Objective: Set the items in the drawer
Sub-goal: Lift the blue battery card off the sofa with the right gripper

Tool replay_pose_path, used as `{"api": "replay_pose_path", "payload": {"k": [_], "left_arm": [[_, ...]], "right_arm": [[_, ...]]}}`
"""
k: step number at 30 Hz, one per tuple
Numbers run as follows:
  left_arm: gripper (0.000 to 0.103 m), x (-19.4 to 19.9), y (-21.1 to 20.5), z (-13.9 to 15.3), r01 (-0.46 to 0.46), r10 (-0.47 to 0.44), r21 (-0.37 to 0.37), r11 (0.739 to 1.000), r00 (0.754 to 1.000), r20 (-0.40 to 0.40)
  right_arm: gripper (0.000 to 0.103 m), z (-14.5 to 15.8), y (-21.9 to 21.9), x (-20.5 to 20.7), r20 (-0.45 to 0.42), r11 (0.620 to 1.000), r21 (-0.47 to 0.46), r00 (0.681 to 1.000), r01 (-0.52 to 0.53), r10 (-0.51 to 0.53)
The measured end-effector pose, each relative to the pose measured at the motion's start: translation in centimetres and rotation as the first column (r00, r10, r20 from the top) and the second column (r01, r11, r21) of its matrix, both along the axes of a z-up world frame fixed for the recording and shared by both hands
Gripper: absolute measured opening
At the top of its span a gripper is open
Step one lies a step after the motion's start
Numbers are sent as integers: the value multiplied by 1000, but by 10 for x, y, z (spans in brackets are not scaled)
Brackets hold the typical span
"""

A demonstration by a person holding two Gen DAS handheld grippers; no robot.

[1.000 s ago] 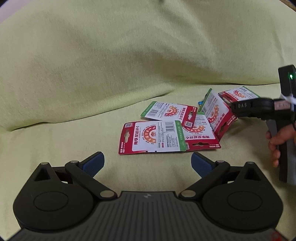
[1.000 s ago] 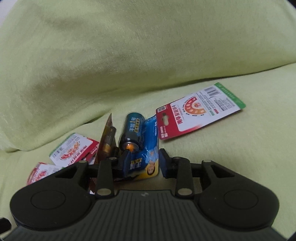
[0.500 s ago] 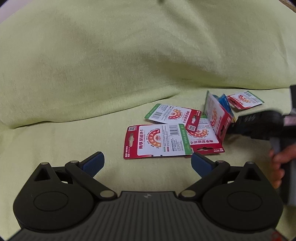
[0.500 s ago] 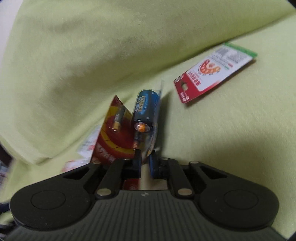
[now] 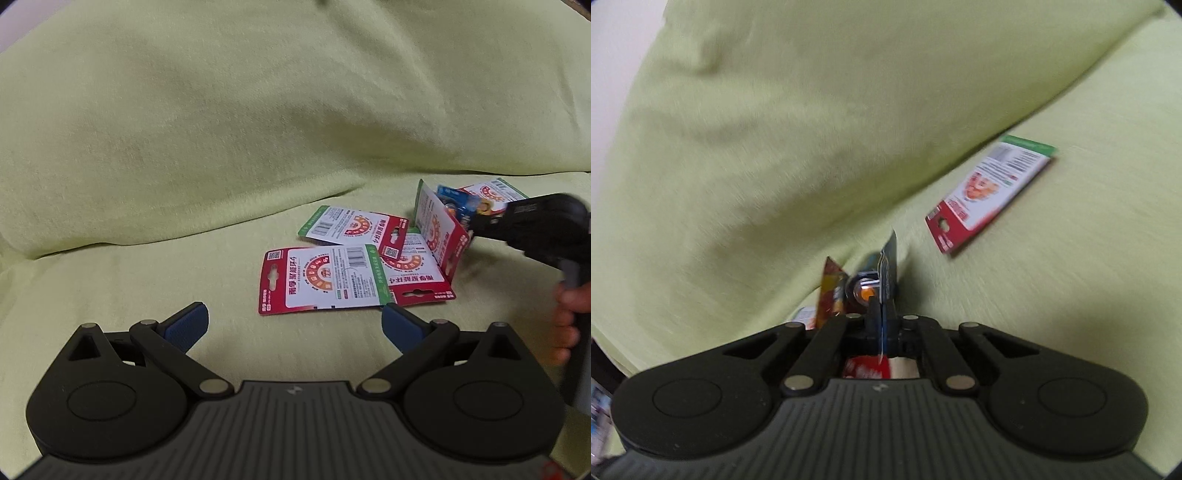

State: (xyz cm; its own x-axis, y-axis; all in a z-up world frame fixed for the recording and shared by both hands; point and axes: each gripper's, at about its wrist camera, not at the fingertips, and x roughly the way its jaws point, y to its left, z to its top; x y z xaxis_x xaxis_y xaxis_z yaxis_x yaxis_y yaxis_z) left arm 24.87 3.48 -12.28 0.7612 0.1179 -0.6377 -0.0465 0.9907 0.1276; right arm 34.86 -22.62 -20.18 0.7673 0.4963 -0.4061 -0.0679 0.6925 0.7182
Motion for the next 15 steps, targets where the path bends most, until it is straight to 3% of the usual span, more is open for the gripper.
{"api": "replay_pose_path", "payload": {"k": [8, 15], "left_arm": [[101, -30, -7, 3, 43, -44, -41, 998, 999, -28], [101, -60, -20, -2, 79, -85, -74, 994, 993, -79]], "right_arm": [[1, 12, -52, -106, -149, 997, 71, 988, -33, 43], [7, -23, -56, -167, -217, 991, 127, 976, 51, -22]]}}
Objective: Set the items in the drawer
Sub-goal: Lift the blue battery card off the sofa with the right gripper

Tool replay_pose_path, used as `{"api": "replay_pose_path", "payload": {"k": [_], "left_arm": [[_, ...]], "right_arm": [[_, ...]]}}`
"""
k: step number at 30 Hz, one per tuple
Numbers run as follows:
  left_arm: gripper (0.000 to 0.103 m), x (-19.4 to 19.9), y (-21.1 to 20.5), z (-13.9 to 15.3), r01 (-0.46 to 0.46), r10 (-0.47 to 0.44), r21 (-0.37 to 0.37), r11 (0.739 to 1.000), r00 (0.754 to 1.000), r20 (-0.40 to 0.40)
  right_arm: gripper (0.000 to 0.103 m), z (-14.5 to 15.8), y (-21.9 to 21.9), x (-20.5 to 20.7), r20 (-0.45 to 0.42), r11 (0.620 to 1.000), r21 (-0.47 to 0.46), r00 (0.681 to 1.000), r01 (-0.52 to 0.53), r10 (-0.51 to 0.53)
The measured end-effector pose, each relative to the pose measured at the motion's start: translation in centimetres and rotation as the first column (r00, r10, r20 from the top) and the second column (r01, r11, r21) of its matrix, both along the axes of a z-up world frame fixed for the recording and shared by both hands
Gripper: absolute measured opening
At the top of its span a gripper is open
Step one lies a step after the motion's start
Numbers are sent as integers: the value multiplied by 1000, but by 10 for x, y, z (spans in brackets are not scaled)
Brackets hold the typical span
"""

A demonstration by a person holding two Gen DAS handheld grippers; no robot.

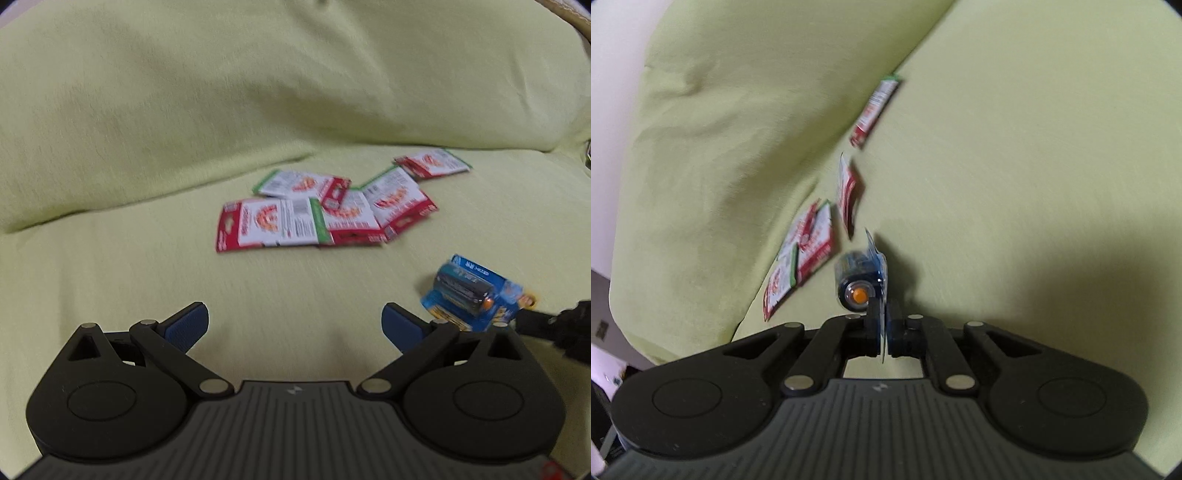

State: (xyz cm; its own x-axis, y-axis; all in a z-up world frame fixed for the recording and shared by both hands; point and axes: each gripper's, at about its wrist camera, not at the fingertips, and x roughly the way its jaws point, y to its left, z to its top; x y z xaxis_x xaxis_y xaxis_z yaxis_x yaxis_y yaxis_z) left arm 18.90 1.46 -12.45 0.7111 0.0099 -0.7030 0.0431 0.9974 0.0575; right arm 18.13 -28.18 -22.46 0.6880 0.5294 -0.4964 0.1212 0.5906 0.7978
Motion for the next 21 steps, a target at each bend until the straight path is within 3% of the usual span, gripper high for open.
{"api": "replay_pose_path", "payload": {"k": [3, 11, 15, 21], "left_arm": [[101, -5, -1, -2, -2, 2, -5, 1000, 1000, -22], [101, -3, -2, -3, -7, 7, 9, 1000, 1000, -27], [101, -5, -5, -3, 8, -7, 9, 1000, 1000, -27], [101, -13, -9, -2, 29, -29, 3, 1000, 999, -36]], "right_arm": [[8, -10, 12, 3, 28, 1000, -2, 999, -15, 15], [3, -10, 34, 5, 111, 989, -130, 991, -64, 79], [2, -11, 26, 2, 86, 997, -58, 994, -56, 61], [3, -12, 15, -8, 16, 990, 142, 1000, -1, -1]]}}
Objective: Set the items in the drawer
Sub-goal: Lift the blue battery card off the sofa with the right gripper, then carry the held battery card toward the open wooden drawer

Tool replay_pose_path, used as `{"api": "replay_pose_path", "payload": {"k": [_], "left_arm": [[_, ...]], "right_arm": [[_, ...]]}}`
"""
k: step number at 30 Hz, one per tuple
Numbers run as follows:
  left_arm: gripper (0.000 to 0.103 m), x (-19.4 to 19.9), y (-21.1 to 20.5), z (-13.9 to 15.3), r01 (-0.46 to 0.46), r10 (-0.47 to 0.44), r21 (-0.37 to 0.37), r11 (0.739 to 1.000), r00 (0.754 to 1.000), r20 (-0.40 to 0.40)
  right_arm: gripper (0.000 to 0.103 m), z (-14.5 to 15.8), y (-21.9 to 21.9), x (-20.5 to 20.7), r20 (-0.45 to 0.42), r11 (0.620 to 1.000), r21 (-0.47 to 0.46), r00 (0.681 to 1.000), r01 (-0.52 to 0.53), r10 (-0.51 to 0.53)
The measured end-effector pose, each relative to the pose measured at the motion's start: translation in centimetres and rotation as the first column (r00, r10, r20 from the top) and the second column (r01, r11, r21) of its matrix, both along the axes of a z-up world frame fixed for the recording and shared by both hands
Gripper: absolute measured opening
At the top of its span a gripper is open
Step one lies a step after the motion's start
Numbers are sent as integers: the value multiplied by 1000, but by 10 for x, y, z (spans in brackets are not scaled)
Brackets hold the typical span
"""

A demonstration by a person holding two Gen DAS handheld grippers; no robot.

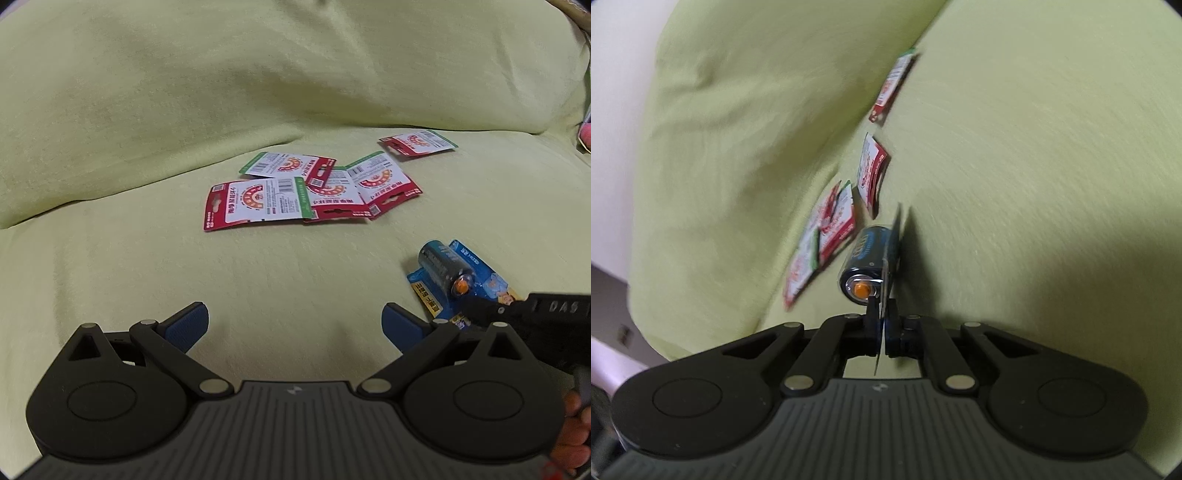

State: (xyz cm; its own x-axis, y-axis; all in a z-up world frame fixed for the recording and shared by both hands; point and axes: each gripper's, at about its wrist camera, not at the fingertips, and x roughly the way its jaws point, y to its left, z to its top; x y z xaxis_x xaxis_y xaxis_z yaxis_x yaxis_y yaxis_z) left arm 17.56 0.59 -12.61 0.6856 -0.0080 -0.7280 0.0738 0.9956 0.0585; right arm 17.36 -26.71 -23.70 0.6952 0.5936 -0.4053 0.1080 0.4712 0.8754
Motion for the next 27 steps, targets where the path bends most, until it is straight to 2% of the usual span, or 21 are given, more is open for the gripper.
{"api": "replay_pose_path", "payload": {"k": [4, 14, 27], "left_arm": [[101, -7, -2, 1, 13, -13, -9, 1000, 1000, -11], [101, -28, -19, 19, 99, -99, -43, 994, 995, -12], [101, -89, -61, 60, 278, -278, -100, 955, 960, 17]], "right_arm": [[3, 5, -5, -10, -5, 997, 75, 1000, 23, -22], [3, 41, -24, -45, 42, 991, 119, 997, 63, -68], [3, 106, -75, -150, 123, 980, 111, 976, 166, -179]]}}
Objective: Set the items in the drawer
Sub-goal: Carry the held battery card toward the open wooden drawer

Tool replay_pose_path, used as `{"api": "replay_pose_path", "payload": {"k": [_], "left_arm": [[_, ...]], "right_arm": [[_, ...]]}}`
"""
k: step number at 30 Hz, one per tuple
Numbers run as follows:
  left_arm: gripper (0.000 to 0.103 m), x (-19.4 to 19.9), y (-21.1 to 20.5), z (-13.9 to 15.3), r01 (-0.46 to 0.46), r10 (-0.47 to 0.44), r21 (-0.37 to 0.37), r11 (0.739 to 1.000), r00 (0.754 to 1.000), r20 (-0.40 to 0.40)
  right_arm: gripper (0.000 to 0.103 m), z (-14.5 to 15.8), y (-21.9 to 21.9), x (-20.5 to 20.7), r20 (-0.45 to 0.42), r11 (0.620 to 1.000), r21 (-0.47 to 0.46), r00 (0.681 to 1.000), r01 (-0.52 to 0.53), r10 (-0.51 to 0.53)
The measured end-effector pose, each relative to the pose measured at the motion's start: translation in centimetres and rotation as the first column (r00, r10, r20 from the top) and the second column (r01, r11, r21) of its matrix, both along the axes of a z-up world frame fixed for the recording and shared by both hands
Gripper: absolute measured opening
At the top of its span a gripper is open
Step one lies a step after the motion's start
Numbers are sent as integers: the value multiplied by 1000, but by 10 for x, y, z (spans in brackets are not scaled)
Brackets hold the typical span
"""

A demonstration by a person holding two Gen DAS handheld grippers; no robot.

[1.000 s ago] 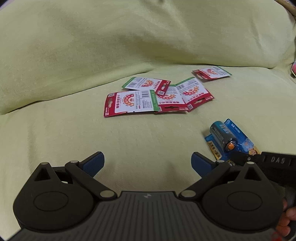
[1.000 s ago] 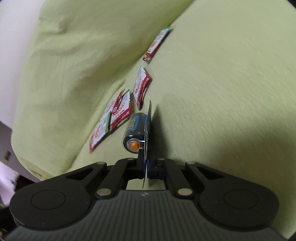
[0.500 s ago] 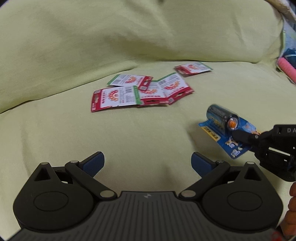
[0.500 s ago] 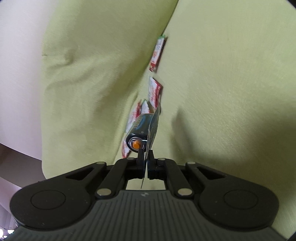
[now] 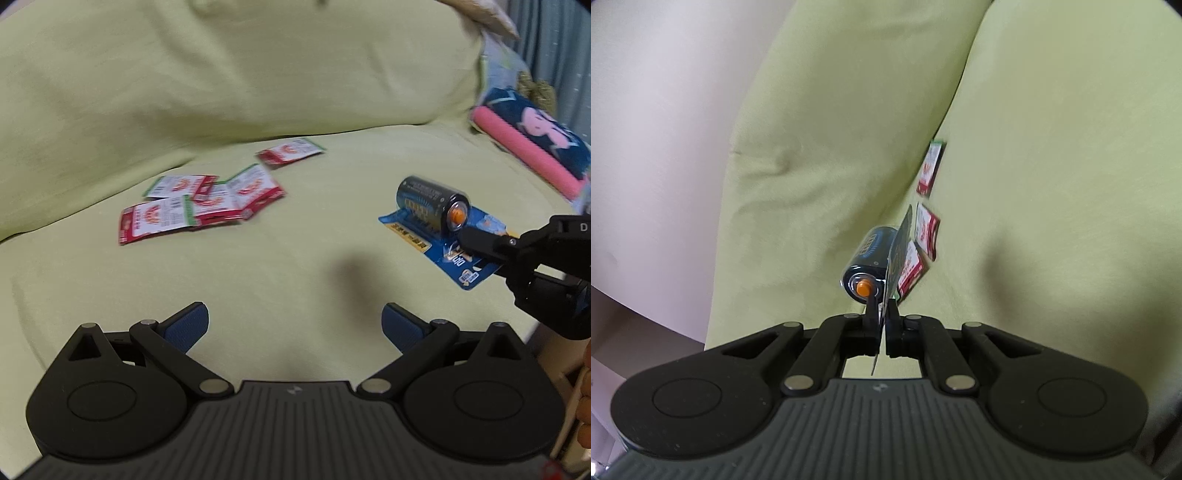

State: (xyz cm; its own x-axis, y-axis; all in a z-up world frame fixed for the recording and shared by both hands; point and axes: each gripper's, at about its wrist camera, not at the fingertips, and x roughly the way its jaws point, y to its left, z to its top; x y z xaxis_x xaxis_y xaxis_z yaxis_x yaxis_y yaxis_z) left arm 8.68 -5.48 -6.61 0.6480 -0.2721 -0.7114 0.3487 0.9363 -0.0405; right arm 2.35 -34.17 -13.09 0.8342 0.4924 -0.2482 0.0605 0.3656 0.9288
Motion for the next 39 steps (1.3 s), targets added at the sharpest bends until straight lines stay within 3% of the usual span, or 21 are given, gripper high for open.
{"api": "replay_pose_path", "payload": {"k": [8, 24, 39], "left_arm": [[101, -49, -37, 27, 121, -120, -23, 992, 992, 27], [101, -140, -124, 57, 329, -328, -20, 944, 944, 42], [101, -186, -167, 65, 418, -418, 10, 908, 907, 55]], "right_arm": [[4, 29, -35, -75, 38, 996, -7, 995, 89, -88], [4, 57, -107, -216, 93, 965, -5, 961, 261, -259], [5, 51, -128, -278, 89, 930, 9, 926, 368, -368]]}}
